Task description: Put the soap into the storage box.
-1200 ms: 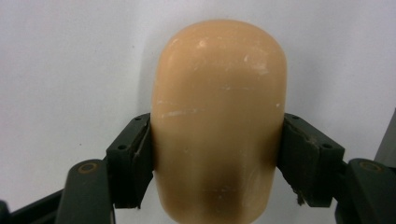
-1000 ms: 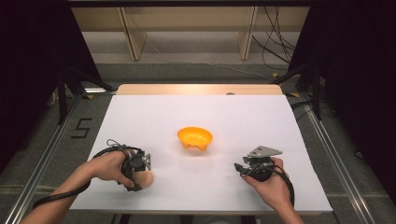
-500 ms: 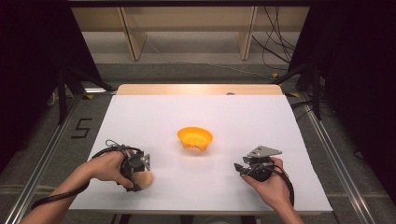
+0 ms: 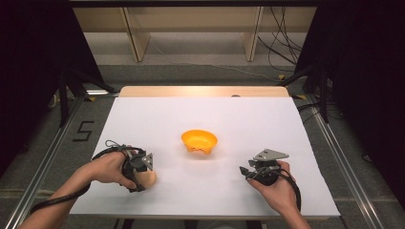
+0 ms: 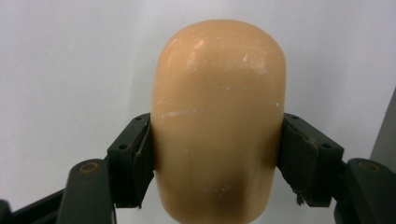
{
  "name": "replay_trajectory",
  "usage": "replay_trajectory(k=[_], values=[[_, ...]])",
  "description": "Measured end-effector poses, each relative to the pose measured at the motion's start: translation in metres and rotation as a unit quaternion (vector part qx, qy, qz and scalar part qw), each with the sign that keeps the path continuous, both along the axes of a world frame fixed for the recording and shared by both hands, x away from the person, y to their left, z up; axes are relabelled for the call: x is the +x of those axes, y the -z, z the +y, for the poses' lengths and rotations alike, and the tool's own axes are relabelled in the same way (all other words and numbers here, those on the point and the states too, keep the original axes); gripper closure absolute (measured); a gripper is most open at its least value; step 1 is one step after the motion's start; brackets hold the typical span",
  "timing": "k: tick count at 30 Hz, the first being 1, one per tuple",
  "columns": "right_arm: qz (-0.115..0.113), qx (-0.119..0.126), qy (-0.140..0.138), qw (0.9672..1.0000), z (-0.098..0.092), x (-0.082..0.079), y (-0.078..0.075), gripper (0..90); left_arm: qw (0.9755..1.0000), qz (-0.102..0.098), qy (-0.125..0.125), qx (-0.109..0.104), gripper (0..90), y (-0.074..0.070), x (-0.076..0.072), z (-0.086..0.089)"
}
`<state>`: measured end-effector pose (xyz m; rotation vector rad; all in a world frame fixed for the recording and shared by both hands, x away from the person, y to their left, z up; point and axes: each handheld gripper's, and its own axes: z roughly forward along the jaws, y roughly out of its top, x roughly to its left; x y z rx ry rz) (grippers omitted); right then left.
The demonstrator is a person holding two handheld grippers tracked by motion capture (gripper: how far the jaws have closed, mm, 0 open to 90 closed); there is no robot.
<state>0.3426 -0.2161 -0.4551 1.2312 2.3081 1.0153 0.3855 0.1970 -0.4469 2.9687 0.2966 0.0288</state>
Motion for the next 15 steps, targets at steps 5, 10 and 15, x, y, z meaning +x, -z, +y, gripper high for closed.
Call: replay_trajectory(k=[5,10,15], values=[[-0.008,-0.006,-0.005,0.9999,-0.0007,0.0009,0.0012,55.1,0.9999,-0.015,-0.003,-0.007,32.5,-0.0029,0.0002,-0.0008],[0.003,0.002,0.002,1.0000,0.0003,-0.0004,0.0000,55.0,0.9993,-0.031,-0.010,-0.016,32.5,-0.0059,0.0036,-0.0014],[0.000,0.001,0.002,1.0000,0.0000,-0.0001,0.0002,55.0,0.9977,-0.058,-0.019,-0.030,32.5,-0.0076,0.0060,-0.0019]])
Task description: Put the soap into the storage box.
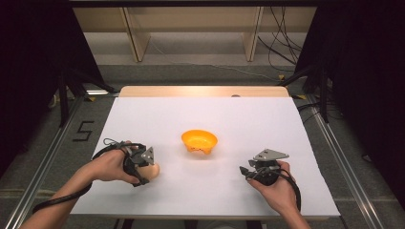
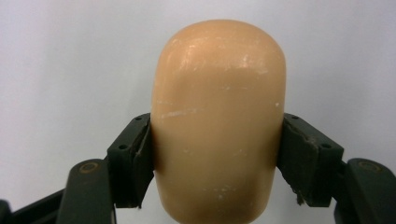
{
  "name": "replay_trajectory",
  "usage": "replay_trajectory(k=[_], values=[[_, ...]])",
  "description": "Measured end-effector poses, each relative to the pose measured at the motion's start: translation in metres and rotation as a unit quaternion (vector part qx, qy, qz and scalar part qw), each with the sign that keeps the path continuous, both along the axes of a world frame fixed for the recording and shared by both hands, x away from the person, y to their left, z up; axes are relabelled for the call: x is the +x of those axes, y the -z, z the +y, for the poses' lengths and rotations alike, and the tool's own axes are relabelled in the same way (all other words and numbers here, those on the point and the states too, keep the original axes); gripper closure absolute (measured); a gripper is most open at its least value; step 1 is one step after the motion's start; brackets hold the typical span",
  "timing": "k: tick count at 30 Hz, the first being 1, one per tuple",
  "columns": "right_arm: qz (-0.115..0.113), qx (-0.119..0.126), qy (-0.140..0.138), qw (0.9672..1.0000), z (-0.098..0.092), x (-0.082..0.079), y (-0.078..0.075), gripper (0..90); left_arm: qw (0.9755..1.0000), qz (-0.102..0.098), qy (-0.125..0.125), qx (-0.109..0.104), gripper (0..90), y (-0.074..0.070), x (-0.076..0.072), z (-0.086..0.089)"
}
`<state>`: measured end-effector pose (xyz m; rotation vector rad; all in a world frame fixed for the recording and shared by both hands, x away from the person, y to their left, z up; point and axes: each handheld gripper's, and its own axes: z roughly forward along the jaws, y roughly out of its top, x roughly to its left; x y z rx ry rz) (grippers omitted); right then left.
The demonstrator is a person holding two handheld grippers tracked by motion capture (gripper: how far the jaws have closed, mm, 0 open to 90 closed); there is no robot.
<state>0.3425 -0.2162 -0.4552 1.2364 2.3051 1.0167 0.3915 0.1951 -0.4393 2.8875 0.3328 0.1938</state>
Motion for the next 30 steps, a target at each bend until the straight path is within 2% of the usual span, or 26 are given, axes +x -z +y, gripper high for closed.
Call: replay_trajectory(k=[4,11,16,22,23,24,25,28,30], values=[[-0.001,-0.001,0.000,1.0000,-0.0001,0.0001,0.0002,54.9,0.9999,-0.008,-0.006,-0.006,32.5,-0.0004,0.0013,0.0001],[-0.007,-0.005,-0.006,0.9999,-0.0005,0.0012,0.0017,54.7,0.9996,-0.025,-0.014,0.004,32.5,-0.0003,0.0037,-0.0011],[-0.003,-0.003,-0.004,1.0000,-0.0003,0.0008,0.0017,54.6,0.9994,-0.035,-0.009,0.003,32.5,-0.0021,0.0051,-0.0033],[-0.006,-0.003,-0.004,1.0000,-0.0005,0.0008,0.0017,54.5,0.9988,-0.047,-0.009,-0.013,32.5,-0.0043,0.0064,-0.0050],[-0.006,-0.003,-0.004,1.0000,-0.0005,0.0008,0.0017,54.5,0.9986,-0.047,-0.013,-0.020,32.5,-0.0045,0.0065,-0.0049],[0.005,0.001,0.001,1.0000,0.0003,-0.0001,0.0006,54.5,0.9985,-0.048,-0.012,-0.024,32.5,-0.0049,0.0072,-0.0048],[-0.003,-0.003,-0.004,1.0000,-0.0004,0.0006,0.0015,54.5,0.9981,-0.052,-0.014,-0.031,32.5,-0.0059,0.0078,-0.0045],[-0.005,-0.002,-0.003,1.0000,-0.0004,0.0008,0.0018,54.4,0.9966,-0.053,-0.027,-0.056,32.5,-0.0061,0.0085,-0.0043],[-0.005,-0.004,-0.004,1.0000,-0.0006,0.0010,0.0015,54.4,0.9966,-0.054,-0.025,-0.058,32.5,-0.0082,0.0104,-0.0034]])
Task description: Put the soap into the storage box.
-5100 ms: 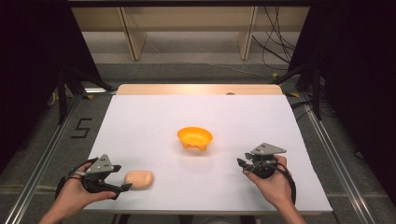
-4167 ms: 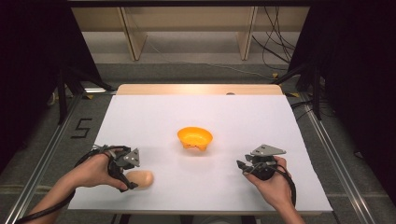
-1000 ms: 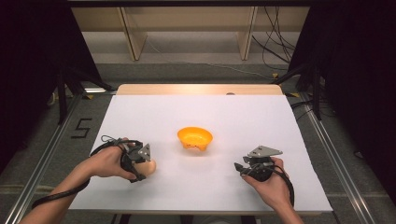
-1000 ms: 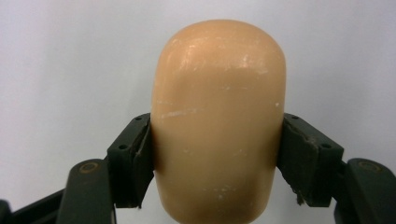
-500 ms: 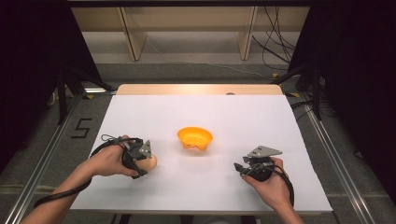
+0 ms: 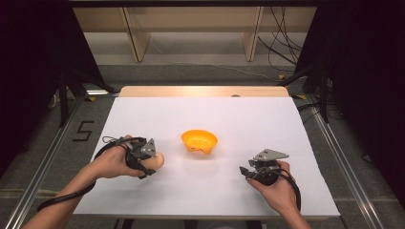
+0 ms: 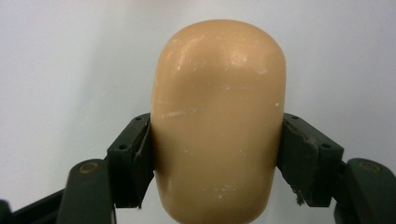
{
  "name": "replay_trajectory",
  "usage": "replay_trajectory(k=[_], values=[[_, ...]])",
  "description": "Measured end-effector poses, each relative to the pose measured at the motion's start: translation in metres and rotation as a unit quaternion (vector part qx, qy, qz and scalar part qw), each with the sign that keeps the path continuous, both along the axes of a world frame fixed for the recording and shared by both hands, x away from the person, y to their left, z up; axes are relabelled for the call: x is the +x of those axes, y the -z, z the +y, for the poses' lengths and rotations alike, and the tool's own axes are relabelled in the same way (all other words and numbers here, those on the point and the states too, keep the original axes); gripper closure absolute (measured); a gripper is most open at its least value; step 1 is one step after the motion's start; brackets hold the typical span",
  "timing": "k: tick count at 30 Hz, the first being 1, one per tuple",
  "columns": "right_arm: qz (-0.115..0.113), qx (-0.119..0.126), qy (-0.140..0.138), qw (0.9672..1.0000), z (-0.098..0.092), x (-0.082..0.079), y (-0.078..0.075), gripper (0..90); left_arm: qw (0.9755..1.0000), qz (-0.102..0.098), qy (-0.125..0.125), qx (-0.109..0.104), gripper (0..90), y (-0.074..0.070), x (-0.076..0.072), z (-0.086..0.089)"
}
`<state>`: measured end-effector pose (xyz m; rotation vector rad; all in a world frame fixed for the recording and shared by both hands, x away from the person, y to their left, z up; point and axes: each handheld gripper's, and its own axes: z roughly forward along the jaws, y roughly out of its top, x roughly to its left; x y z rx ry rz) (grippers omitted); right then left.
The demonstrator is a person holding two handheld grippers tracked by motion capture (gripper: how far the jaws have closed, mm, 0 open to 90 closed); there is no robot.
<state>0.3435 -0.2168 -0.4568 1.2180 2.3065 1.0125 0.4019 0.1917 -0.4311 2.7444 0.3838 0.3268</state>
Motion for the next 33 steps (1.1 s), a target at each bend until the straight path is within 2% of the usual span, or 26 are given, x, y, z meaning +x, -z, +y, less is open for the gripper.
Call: replay_trajectory(k=[2,4,5,7,23,25,28,30,31,32,33], values=[[-0.004,-0.001,-0.001,1.0000,0.000,0.000,0.000,54.3,0.9999,-0.003,-0.005,-0.016,32.5,0.000,0.001,0.000],[-0.003,0.000,-0.001,1.0000,-0.001,0.000,0.000,54.2,0.9998,-0.005,-0.005,-0.019,32.5,0.000,0.002,0.000],[0.003,0.004,0.004,1.0000,0.000,-0.001,-0.001,54.2,0.9997,-0.002,-0.007,-0.025,32.5,0.000,0.002,0.000],[0.000,0.004,0.004,1.0000,0.000,0.000,-0.001,54.2,0.9992,-0.003,-0.010,-0.038,32.5,0.001,0.003,-0.001],[-0.010,0.003,0.001,0.9999,-0.001,0.001,0.000,53.1,0.9974,-0.017,-0.013,-0.069,32.5,-0.006,0.011,-0.006],[-0.009,0.001,0.004,1.0000,-0.001,0.000,0.000,53.1,0.9976,-0.016,-0.012,-0.066,32.5,-0.007,0.012,-0.007],[-0.009,0.001,0.004,0.9999,-0.001,0.000,0.000,53.0,0.9971,-0.027,-0.009,-0.070,32.5,-0.007,0.014,-0.008],[-0.008,0.002,0.004,1.0000,-0.002,0.000,0.000,52.9,0.9970,-0.025,-0.012,-0.072,32.5,-0.008,0.015,-0.008],[-0.002,0.005,0.009,0.9999,-0.001,-0.001,-0.001,52.9,0.9969,-0.026,-0.012,-0.073,32.5,-0.009,0.016,-0.009],[-0.011,0.002,0.005,0.9999,-0.002,0.000,0.000,52.9,0.9967,-0.027,-0.013,-0.076,32.5,-0.009,0.016,-0.010],[-0.009,0.004,0.006,0.9999,-0.002,0.000,-0.001,52.9,0.9962,-0.028,-0.016,-0.081,32.5,-0.009,0.016,-0.011]])
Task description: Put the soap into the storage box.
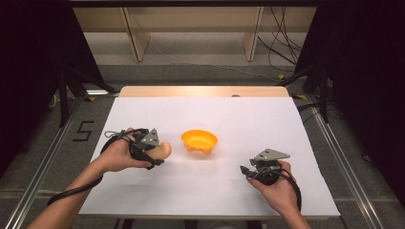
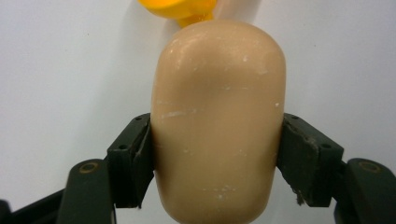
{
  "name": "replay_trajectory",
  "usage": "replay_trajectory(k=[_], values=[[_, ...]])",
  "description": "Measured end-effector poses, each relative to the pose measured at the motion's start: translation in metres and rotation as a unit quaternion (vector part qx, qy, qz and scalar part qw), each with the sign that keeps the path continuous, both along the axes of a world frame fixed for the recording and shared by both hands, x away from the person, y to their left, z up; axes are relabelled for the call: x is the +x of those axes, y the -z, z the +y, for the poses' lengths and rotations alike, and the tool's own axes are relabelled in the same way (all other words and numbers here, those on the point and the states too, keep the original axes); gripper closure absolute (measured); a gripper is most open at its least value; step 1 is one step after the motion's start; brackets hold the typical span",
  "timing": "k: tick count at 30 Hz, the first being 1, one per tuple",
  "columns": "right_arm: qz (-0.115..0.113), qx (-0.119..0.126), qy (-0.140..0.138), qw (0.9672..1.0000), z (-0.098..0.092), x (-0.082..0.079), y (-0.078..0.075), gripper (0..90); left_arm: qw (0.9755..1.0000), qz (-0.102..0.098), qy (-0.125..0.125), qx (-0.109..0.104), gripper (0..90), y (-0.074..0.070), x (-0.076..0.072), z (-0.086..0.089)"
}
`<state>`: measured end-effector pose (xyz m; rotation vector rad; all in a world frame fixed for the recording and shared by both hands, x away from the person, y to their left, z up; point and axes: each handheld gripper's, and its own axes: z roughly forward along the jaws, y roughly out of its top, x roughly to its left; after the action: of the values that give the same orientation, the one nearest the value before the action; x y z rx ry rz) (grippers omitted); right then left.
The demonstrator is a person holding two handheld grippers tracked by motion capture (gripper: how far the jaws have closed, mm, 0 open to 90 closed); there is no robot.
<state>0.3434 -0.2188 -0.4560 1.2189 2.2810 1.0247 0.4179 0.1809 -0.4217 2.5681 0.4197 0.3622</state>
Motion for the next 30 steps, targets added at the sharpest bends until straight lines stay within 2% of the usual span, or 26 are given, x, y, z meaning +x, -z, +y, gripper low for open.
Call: replay_trajectory(k=[3,4,6,8,10,11,12,13,16,20,22,24,27,30], values=[[0.001,-0.001,0.001,1.0000,0.000,0.000,0.000,52.9,1.0000,-0.005,0.006,0.005,32.5,-0.003,0.002,-0.002],[0.004,0.001,0.003,1.0000,0.000,0.000,-0.001,52.8,1.0000,0.001,0.004,0.001,32.5,-0.005,0.003,-0.003],[-0.005,-0.003,0.000,1.0000,-0.001,0.000,0.000,52.8,1.0000,-0.004,0.001,-0.005,32.5,-0.004,0.003,-0.004],[0.007,0.001,0.007,1.0000,0.000,-0.001,-0.001,52.8,0.9999,-0.003,-0.002,-0.011,32.5,-0.006,0.004,-0.007],[0.008,0.002,0.008,0.9999,0.000,-0.001,-0.001,52.8,1.0000,0.001,0.000,-0.007,32.5,-0.007,0.005,-0.007],[0.012,0.005,0.011,0.9999,0.001,-0.002,-0.001,52.8,0.9999,-0.009,-0.004,-0.004,32.5,-0.008,0.005,-0.008],[0.011,0.004,0.010,0.9999,0.000,-0.002,-0.001,52.8,0.9999,-0.007,-0.001,-0.009,32.5,-0.008,0.006,-0.008],[0.000,0.005,0.005,1.0000,-0.001,0.000,0.000,52.8,0.9999,-0.007,0.001,-0.010,32.5,-0.009,0.006,-0.009],[0.002,0.003,0.005,1.0000,-0.001,-0.001,0.000,52.8,0.9998,-0.012,0.005,-0.012,32.5,-0.010,0.008,-0.010],[-0.004,0.002,0.006,1.0000,-0.002,-0.001,0.001,52.8,0.9998,-0.009,0.000,-0.017,32.5,-0.010,0.009,-0.012],[0.004,0.008,0.011,0.9999,-0.001,-0.002,0.000,52.8,0.9998,-0.012,0.005,-0.015,32.5,-0.010,0.010,-0.012],[0.004,0.006,0.011,0.9999,-0.002,-0.002,0.000,52.8,0.9998,-0.008,0.000,-0.018,32.5,-0.010,0.011,-0.013],[0.008,0.010,0.016,0.9998,-0.001,-0.003,0.000,52.8,0.9997,-0.012,-0.001,-0.020,32.5,-0.010,0.012,-0.014],[0.000,0.004,0.010,0.9999,-0.003,-0.002,0.000,52.8,0.9997,-0.013,0.002,-0.020,32.5,-0.010,0.014,-0.016]])
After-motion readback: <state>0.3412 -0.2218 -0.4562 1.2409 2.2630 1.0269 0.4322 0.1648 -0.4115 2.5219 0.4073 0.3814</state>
